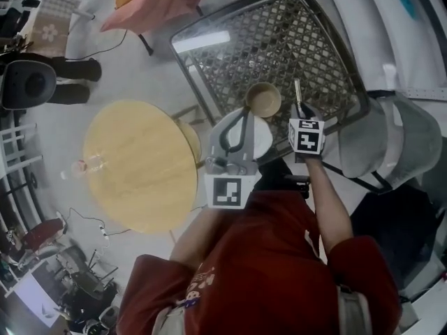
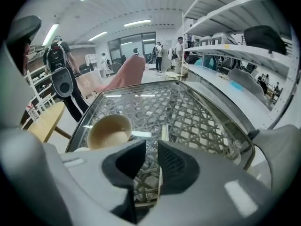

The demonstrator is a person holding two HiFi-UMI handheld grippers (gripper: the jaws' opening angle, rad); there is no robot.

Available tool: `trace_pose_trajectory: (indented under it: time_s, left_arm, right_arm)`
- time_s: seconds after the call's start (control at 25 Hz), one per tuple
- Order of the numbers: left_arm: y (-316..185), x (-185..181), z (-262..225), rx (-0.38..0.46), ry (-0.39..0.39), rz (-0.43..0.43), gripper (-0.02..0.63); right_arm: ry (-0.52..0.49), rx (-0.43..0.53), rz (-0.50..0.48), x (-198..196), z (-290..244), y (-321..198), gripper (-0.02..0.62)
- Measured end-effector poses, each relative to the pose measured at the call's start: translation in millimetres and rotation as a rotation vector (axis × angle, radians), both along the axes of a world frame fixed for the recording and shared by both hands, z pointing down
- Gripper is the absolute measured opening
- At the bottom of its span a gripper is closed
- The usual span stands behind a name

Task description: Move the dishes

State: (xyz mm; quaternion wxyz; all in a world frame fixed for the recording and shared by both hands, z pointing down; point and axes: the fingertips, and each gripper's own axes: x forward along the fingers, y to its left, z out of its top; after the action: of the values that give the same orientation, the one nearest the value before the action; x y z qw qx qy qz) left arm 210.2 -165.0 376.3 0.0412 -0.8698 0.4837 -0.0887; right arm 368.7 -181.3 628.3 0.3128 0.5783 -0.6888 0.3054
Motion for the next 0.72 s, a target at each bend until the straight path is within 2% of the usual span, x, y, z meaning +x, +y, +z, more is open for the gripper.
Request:
trace_pose_trajectory:
  time_s: [0.12, 0.28, 0.32, 0.48, 0.6, 0.72]
  left_arm:
    - [4.1, -12.5, -3.5, 0.022, -0.038, -0.006, 0.006]
    - [9.9, -36.4, -13.6, 0.02, 0.104, -0.097, 0.006]
    - [11.2, -41.5, -15.7, 0.022, 0.117, -0.109, 0.006]
    - [15.1, -53.7, -20.2, 0.069, 0.015, -0.088, 0.006]
    - [17.3, -69.9, -22.9, 0.072, 0.085, -0.142, 0.006]
    - [23.2, -86.5, -26.2, 0.076, 0.073, -0.176, 0.006]
  right_arm:
    - [0.002, 0.03, -0.014, -11.7, -13.2, -1.2, 0.066]
    - [-0.004, 0.063, -0.034, -33.4, -31.0, -0.3, 0.066]
    - [-0.004, 0.074, -0.04, -38.6, -35.9, -0.6, 0.066]
    - [-0.006, 0.12, -0.072, -54.9, -53.5, -5.0, 0.066]
    - [-0.017, 0.161, -0.101, -70.8, -66.6, -8.8, 0.066]
    - [-0.031, 0.197, -0.142, -90.3, -82.5, -11.2, 0.066]
